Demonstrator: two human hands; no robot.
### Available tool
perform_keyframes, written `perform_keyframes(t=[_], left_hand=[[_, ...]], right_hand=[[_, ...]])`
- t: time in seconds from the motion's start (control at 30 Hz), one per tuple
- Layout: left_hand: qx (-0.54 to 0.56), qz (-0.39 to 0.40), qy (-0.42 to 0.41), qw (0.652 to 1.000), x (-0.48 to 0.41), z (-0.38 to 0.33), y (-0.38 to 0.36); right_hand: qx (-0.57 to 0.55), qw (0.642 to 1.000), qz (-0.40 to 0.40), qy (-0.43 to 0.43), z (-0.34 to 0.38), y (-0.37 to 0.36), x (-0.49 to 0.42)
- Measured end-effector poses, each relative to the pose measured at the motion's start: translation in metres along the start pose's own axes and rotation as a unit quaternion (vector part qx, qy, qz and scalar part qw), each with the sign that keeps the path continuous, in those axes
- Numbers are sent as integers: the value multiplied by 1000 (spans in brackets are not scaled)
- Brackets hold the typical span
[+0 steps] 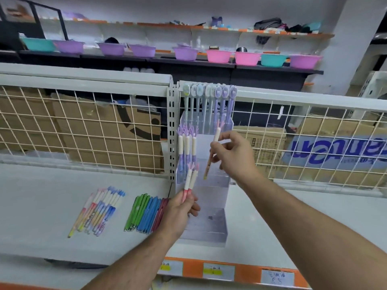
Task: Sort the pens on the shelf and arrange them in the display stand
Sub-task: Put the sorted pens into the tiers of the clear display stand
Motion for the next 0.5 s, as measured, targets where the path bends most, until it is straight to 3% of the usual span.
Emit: perform_keyframes(t=[0.5], left_hand=[[-37,37,6,999,4,-1,7]], right_hand=[[78,997,-11,13,0,-24,-41]])
Point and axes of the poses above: each hand's wrist, its own x-axis away from the middle knuckle, its own y-axis out of the back of the hand, z = x × y, the point moved 5 cm from there along -x, towards the middle knuckle
